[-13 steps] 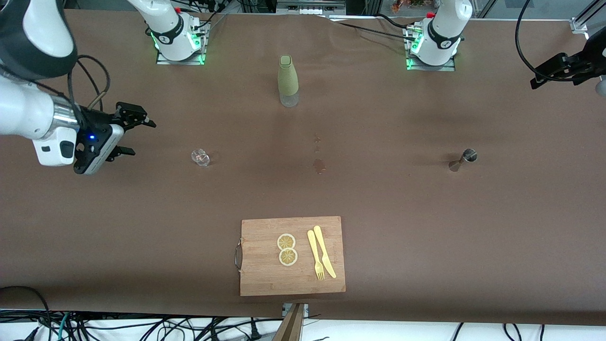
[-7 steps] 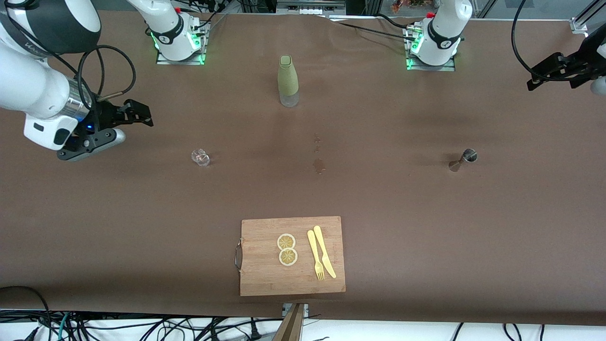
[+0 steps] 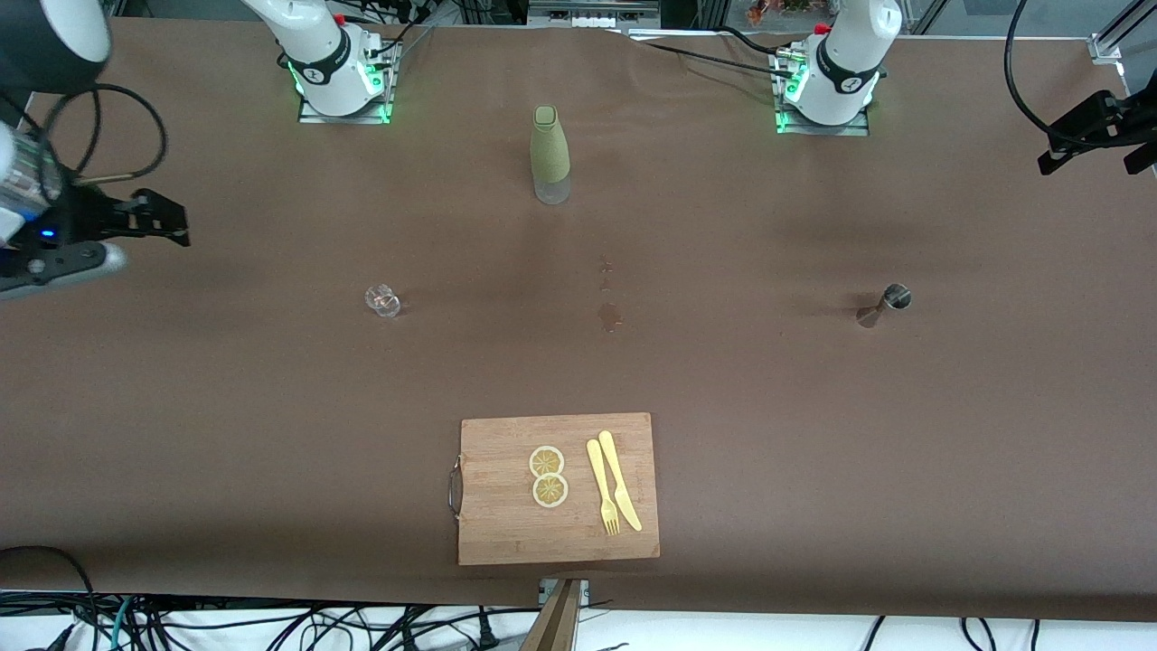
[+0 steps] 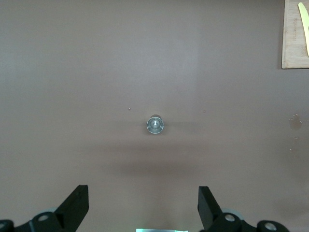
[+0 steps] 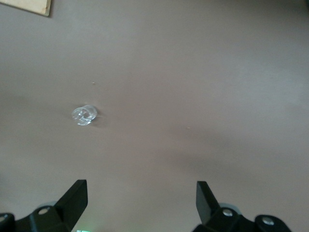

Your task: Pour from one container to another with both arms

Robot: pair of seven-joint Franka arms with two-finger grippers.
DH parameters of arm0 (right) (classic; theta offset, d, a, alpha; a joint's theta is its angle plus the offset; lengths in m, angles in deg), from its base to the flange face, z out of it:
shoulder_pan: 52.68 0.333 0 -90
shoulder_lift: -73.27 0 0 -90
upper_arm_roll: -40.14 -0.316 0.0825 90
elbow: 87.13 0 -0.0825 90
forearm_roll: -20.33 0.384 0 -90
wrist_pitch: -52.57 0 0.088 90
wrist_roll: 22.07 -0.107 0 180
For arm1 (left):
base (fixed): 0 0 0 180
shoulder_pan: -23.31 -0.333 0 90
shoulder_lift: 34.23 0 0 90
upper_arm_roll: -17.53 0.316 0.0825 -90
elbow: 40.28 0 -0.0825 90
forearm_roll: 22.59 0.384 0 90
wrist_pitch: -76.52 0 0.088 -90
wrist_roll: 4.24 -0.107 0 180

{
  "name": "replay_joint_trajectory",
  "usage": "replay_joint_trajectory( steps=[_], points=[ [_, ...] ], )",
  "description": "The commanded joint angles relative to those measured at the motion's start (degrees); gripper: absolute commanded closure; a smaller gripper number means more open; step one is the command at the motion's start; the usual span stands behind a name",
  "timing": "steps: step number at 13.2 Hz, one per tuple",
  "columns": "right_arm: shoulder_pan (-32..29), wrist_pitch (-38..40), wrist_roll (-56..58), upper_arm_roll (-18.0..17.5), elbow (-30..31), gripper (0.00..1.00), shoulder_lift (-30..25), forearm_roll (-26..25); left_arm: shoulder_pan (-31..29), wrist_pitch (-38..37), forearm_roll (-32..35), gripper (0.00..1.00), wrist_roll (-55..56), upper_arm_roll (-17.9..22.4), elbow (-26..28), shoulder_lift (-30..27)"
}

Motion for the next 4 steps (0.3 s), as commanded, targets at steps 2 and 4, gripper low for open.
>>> replay_joint_trajectory(
  steps=[2,4],
  points=[
    [0.01,3.22,1.09,0.14,-0.51,0.00,-4.63,-0.81,-0.75,-0.53,-0.77,0.00,-1.39,-0.13,-1.79,1.29],
    [-0.25,5.68,0.56,0.31,-0.51,0.00,-4.63,-1.34,-0.83,-0.62,-0.77,0.00,-1.39,-0.13,-1.70,1.29]
  ],
)
